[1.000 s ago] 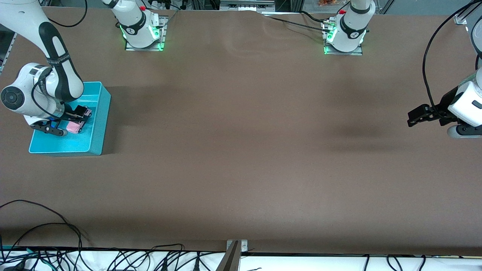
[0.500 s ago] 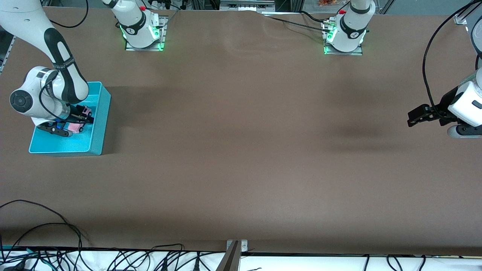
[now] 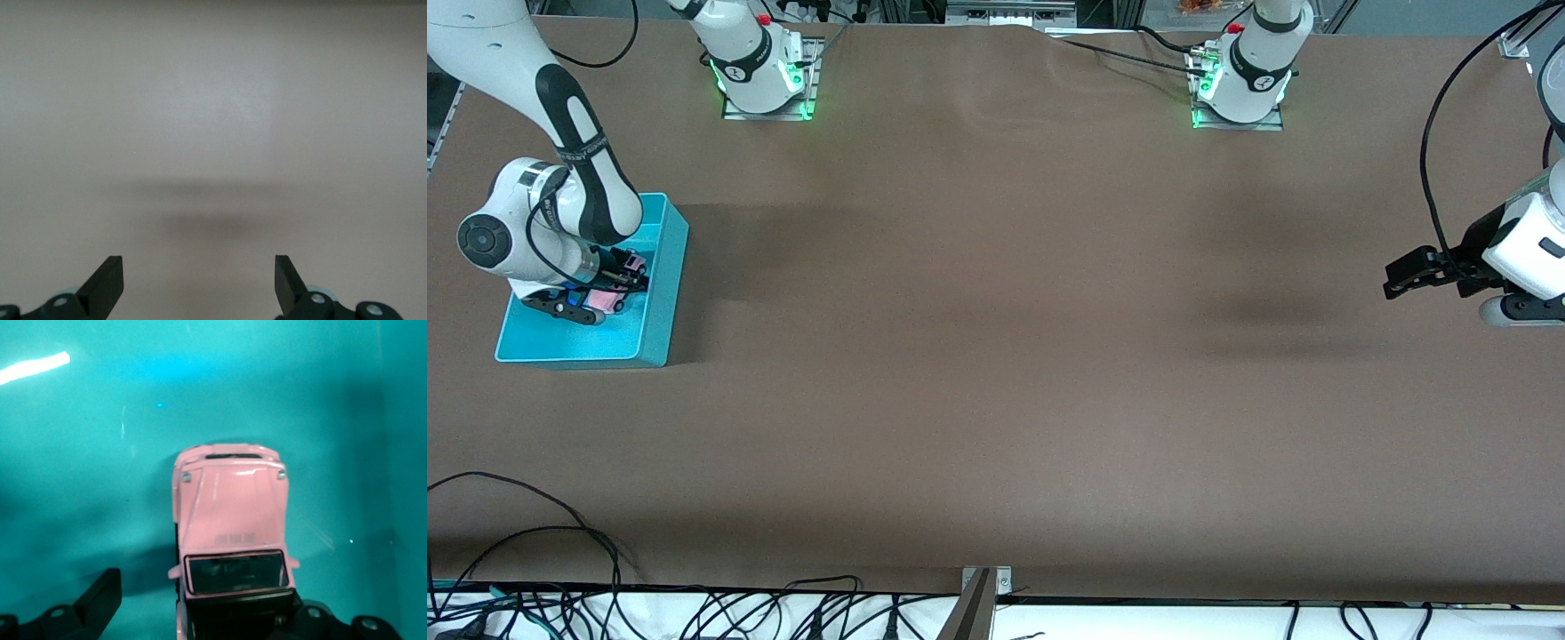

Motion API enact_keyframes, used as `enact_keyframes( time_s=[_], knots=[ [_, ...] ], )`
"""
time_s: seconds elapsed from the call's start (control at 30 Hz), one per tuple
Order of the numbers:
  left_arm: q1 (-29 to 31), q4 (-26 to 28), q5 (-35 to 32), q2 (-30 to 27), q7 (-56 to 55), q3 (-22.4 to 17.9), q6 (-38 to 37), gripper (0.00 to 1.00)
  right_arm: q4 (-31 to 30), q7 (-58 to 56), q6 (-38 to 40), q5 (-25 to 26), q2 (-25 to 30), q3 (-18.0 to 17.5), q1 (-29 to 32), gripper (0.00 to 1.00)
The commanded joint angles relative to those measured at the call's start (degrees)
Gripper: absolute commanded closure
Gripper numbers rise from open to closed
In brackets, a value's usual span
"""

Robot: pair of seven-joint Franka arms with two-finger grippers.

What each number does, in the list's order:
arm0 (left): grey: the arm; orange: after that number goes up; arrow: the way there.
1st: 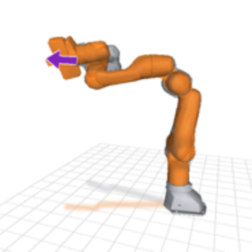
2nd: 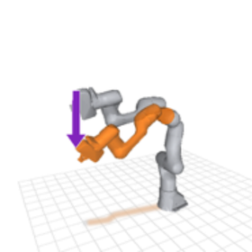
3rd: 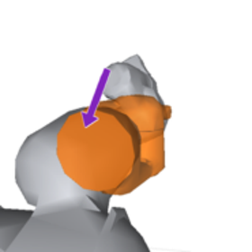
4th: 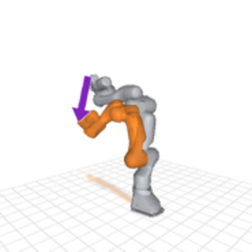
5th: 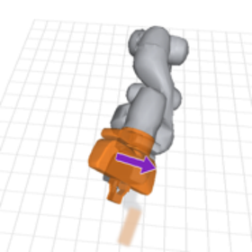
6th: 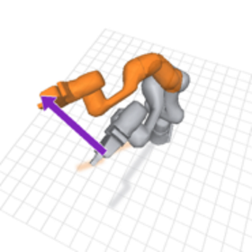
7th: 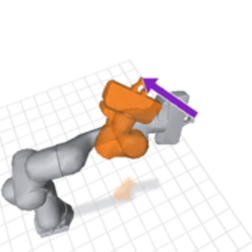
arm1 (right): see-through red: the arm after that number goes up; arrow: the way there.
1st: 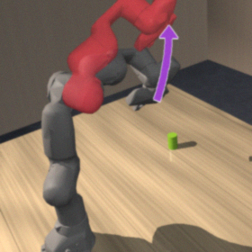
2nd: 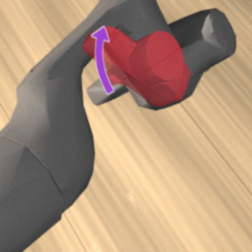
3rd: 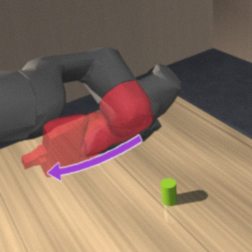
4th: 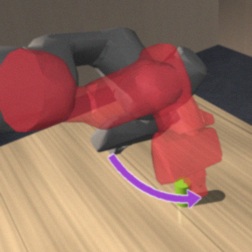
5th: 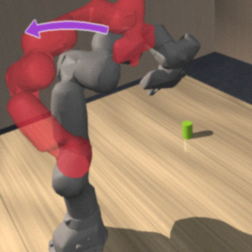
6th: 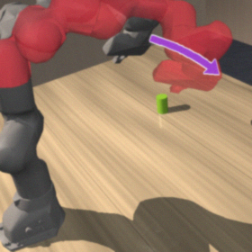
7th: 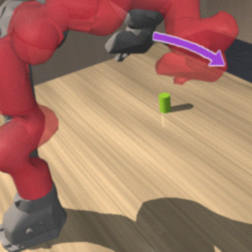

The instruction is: Wind and store pink jeep toy

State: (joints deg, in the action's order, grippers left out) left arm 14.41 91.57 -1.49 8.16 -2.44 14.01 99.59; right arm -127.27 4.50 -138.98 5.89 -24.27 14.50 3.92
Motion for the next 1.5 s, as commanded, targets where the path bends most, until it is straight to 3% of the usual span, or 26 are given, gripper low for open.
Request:
enact_keyframes(
  time_s=[0.0,0.53,0.8,1.17,1.3,1.47],
  knots=[
    [0.35,0.89,2.02,-0.68,1.39,-0.13,0.69,0.0,-3.51,0.51,1.08,0.7,4.14,-1.14,2.23,0.0],
    [0.35,0.89,1.93,-0.68,1.48,-0.13,0.6,0.0,-4.22,0.16,1.61,0.7,13.81,-1.93,2.23,0.0],
    [0.35,0.89,1.93,-0.68,1.39,-0.13,0.6,0.0,-3.96,-0.01,1.61,0.79,18.73,-5.09,2.23,0.0],
    [0.35,0.89,1.93,-0.6,1.39,-0.13,0.6,0.0,-2.03,0.16,1.87,0.7,24.62,-12.03,1.8,0.0],
    [0.35,0.89,1.84,-0.6,1.39,-0.13,0.6,0.0,1.31,0.34,6.86,0.61,24.71,-15.2,1.62,0.0],
    [0.35,0.89,1.84,-0.6,1.39,-0.13,0.6,0.0,10.26,0.07,19.42,0.0,24.36,-15.91,1.44,0.0]
  ],
)
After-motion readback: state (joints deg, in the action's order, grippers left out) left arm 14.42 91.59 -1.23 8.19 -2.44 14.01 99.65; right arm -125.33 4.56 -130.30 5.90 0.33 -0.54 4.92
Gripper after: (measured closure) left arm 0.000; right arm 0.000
